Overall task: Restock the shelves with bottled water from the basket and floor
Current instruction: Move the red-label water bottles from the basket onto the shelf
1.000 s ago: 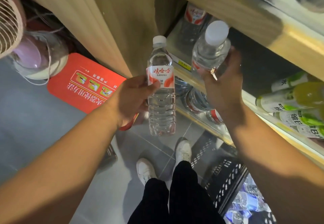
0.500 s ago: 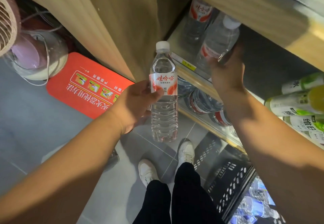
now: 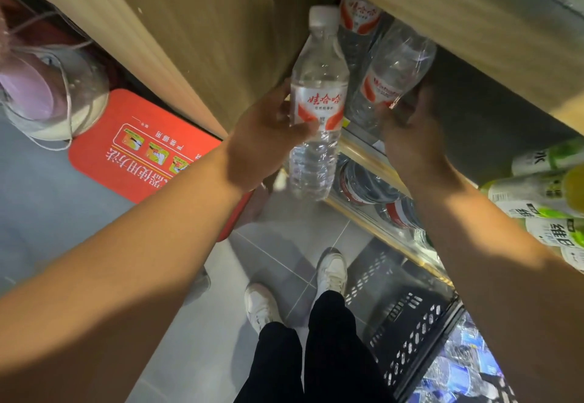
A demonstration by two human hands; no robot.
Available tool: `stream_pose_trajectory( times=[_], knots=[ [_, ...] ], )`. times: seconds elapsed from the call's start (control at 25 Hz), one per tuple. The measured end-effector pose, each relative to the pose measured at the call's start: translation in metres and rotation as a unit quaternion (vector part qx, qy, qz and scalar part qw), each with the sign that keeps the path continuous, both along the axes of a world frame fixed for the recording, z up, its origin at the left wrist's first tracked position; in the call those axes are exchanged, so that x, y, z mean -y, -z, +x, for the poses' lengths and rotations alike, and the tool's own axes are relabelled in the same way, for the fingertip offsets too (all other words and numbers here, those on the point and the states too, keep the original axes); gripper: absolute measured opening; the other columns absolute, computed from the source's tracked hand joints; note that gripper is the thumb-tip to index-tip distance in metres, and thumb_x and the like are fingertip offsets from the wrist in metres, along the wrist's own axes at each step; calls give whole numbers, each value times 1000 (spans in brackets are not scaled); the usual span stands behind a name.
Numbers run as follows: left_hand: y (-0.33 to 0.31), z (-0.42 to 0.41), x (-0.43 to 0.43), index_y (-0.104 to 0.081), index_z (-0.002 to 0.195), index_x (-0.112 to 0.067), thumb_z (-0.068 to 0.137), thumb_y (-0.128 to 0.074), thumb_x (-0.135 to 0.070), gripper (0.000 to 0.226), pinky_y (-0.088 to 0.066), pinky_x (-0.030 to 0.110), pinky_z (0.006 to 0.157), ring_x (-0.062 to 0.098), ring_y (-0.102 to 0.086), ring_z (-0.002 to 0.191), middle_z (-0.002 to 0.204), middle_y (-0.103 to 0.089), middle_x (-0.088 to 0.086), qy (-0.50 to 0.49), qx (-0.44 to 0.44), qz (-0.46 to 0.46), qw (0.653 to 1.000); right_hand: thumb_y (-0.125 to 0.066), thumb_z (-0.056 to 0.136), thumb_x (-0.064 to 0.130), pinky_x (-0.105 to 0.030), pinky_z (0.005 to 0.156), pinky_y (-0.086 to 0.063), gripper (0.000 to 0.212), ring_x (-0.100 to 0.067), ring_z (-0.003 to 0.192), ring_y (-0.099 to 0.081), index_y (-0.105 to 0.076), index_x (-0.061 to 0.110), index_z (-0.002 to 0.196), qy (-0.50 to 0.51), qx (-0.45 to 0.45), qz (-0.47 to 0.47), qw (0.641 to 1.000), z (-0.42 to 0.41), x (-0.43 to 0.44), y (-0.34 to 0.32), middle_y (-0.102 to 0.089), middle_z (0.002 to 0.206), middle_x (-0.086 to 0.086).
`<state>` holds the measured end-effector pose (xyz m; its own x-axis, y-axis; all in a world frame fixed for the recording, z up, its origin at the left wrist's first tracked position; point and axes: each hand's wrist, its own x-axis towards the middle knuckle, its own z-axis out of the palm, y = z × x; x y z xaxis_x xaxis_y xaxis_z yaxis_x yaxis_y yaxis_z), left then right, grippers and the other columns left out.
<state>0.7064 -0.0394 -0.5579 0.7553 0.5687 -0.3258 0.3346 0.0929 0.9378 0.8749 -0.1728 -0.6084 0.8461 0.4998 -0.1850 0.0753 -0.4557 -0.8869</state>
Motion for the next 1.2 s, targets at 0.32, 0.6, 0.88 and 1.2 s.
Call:
stream_pose_trajectory(
  times=[0.32,0.6,0.88,1.2],
  knots=[
    [-2,26,-11,-47,141,-10,79,-66,-25,66,-49,15,92,9,-64,106,120,-67,0,8,16,178,984,-63,91,27,-27,101,-47,63,-2,129,-49,-31,22,146,-26,-39,11,999,1,3,-4,-53,141,9],
    [-2,40,-12,-43,131,-15,88,-63,-5,48,-46,14,94,-6,-56,110,115,-58,-13,-38,85,183,979,-60,90,10,-42,105,-48,61,-5,124,-56,-33,16,144,-22,-52,50,997,3,3,-5,-57,138,5],
    [-5,50,-24,-42,117,-15,88,-64,-6,37,-49,19,96,8,-56,116,119,-58,-2,-34,88,207,974,-61,85,7,-50,104,-47,74,-16,127,-55,-25,10,149,-16,-77,84,993,1,1,-6,-52,141,-9],
    [6,77,-29,-44,122,-11,87,-67,-7,42,-48,26,102,8,-53,117,119,-56,-4,-12,59,175,983,-60,92,3,-10,89,-47,67,-3,122,-55,-27,12,150,-15,-53,62,997,-1,-1,-4,-52,143,-4]
  ],
)
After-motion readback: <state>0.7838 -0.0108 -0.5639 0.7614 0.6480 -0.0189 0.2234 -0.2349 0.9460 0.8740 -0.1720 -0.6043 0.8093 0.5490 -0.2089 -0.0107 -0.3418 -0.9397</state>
